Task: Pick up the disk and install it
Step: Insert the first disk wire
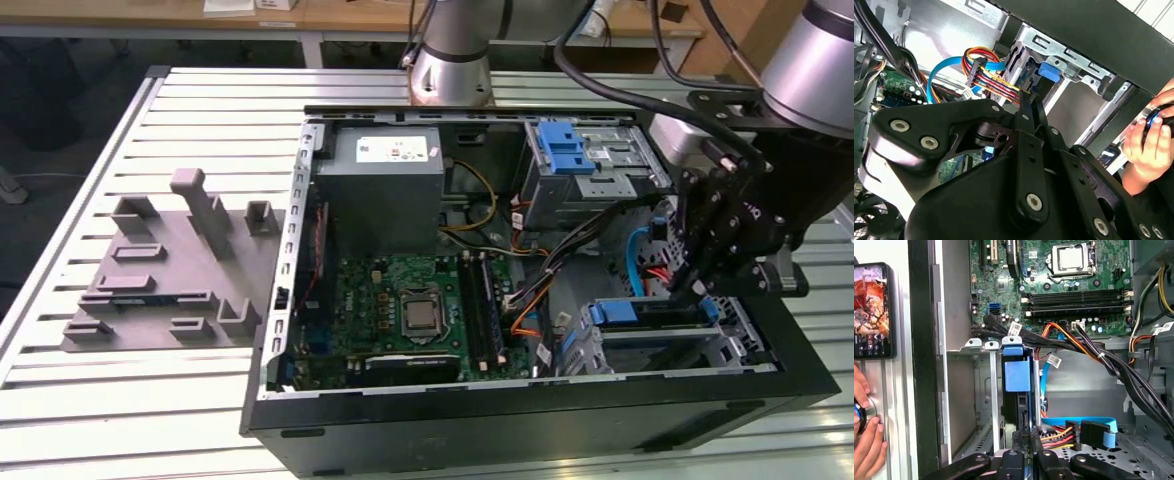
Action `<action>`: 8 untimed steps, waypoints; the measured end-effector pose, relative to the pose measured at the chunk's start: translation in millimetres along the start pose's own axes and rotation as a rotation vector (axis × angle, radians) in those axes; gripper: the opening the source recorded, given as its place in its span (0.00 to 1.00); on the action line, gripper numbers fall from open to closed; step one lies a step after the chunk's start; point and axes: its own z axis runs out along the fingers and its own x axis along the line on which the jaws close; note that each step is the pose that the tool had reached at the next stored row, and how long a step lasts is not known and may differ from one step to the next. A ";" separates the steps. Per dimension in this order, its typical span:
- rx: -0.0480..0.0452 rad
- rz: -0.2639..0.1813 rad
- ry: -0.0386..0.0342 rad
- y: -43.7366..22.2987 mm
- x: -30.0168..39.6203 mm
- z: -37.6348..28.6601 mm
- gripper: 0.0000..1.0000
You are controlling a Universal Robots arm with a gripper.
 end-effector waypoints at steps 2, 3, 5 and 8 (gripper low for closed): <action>-0.0002 0.000 -0.0003 0.0 -0.1 1.0 0.16; -0.0003 0.000 -0.0002 0.0 -0.2 1.6 0.16; -0.0005 0.000 -0.0001 0.0 -0.3 2.6 0.16; -0.0010 0.000 0.0001 0.0 -0.4 3.3 0.16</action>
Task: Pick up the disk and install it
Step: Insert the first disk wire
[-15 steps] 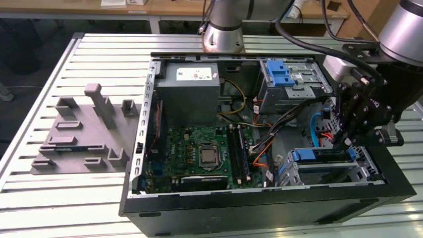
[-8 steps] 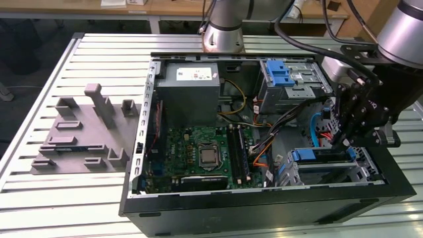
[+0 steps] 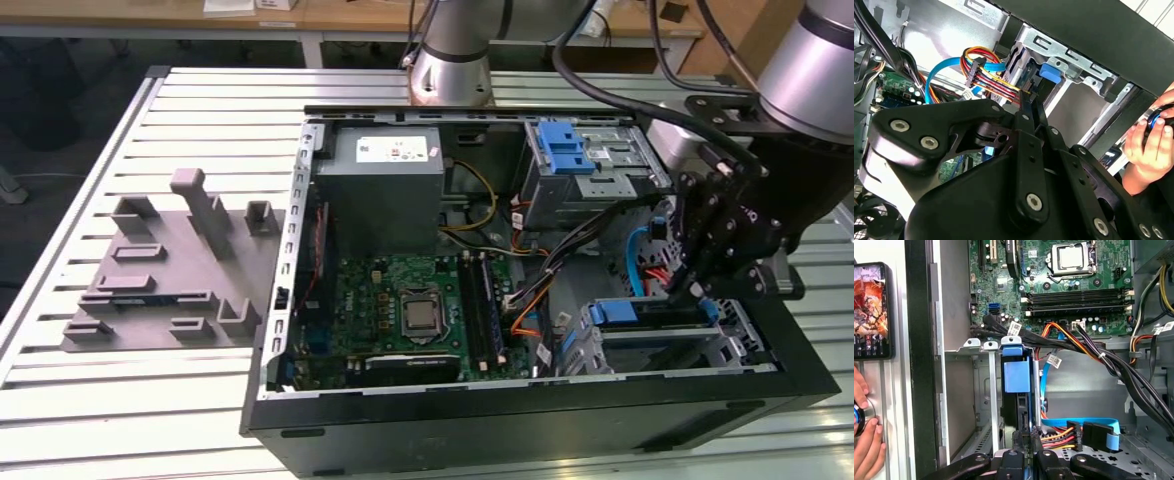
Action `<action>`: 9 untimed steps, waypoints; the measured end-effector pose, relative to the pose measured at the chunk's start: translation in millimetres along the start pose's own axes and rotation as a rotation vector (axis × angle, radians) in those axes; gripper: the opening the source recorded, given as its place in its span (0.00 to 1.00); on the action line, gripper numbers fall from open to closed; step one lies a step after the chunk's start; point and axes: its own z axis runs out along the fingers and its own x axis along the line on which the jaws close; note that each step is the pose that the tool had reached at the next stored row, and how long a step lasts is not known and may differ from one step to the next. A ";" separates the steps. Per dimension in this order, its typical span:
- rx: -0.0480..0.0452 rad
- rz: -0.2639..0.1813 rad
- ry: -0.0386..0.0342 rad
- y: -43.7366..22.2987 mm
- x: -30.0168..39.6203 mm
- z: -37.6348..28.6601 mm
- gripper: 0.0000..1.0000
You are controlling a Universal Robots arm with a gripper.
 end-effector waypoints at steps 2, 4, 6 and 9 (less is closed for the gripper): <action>-0.0006 0.000 -0.0001 -0.1 -0.1 0.4 0.16; -0.0015 0.000 0.0000 -0.3 -0.1 0.7 0.16; -0.0027 0.000 0.0000 -0.7 -0.2 0.9 0.16; -0.0043 0.000 0.0002 -1.1 -0.2 1.2 0.16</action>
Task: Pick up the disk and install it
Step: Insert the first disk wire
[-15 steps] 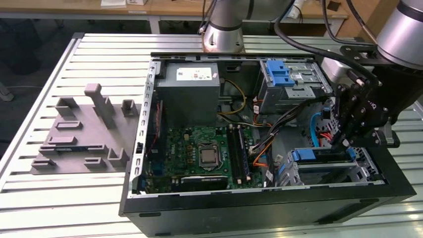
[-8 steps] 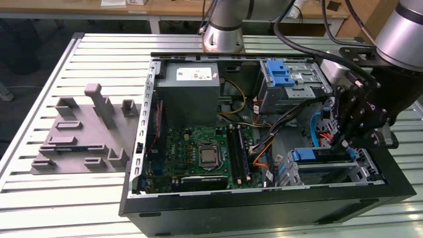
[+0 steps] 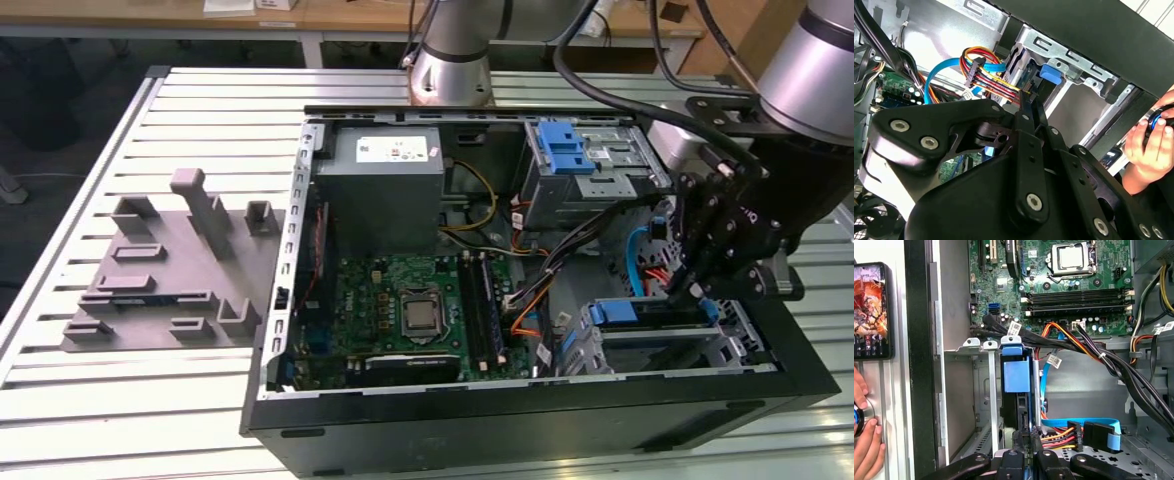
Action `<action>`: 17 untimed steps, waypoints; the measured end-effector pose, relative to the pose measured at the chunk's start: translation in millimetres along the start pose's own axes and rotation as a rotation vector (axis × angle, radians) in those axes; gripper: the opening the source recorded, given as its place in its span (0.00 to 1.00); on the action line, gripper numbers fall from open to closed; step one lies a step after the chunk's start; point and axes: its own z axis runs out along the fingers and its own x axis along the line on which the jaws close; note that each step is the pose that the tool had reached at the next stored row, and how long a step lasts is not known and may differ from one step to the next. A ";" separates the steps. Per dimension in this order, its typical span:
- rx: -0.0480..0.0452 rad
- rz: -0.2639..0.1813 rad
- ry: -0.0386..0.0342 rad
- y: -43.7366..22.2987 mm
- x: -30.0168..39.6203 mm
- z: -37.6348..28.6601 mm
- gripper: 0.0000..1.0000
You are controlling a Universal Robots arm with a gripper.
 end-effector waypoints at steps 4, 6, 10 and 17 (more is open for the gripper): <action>-0.0011 0.001 0.0000 -0.3 -0.3 0.5 0.16; -0.0018 0.002 0.0000 -0.6 -0.3 0.7 0.16; -0.0039 0.002 0.0000 -1.4 -0.5 1.0 0.16; -0.0076 0.004 0.0004 -1.8 -0.5 1.2 0.16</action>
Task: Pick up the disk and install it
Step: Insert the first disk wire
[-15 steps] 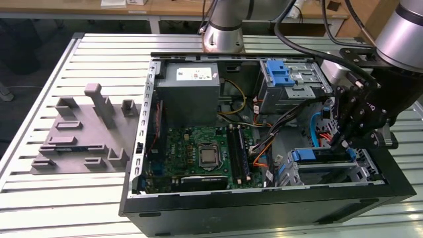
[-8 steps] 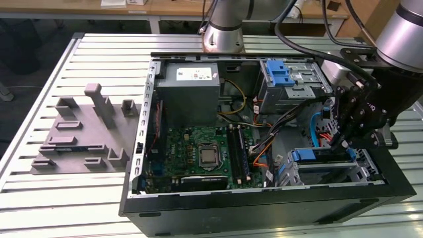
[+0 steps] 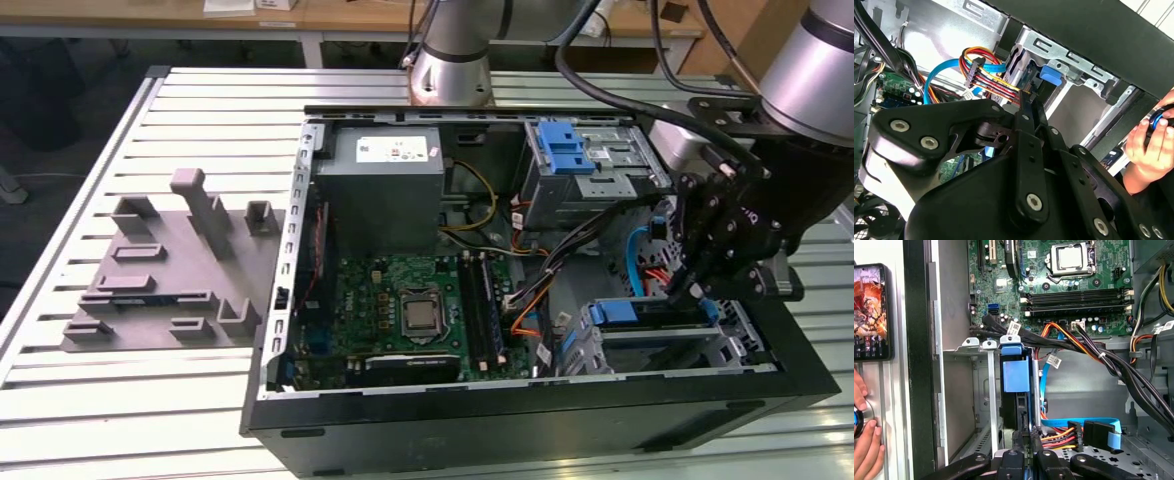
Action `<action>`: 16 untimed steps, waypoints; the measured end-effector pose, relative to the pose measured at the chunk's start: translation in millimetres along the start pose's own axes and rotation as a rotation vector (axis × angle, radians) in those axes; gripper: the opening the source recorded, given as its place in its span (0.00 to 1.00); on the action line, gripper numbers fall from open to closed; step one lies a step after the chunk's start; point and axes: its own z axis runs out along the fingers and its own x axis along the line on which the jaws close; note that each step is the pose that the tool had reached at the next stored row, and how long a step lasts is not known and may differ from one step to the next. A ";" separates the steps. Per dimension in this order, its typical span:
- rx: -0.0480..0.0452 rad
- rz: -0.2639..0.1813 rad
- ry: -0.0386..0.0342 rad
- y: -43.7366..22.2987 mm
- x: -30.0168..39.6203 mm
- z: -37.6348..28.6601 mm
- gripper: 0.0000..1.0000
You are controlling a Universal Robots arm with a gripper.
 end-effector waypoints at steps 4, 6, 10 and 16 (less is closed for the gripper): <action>-0.0026 0.001 -0.0007 -0.1 0.0 0.0 0.16; -0.0046 0.001 -0.0013 -0.4 0.0 0.0 0.16; -0.0073 0.001 -0.0060 -0.8 -0.1 0.0 0.16; -0.0097 0.001 -0.0084 -1.2 -0.1 0.1 0.16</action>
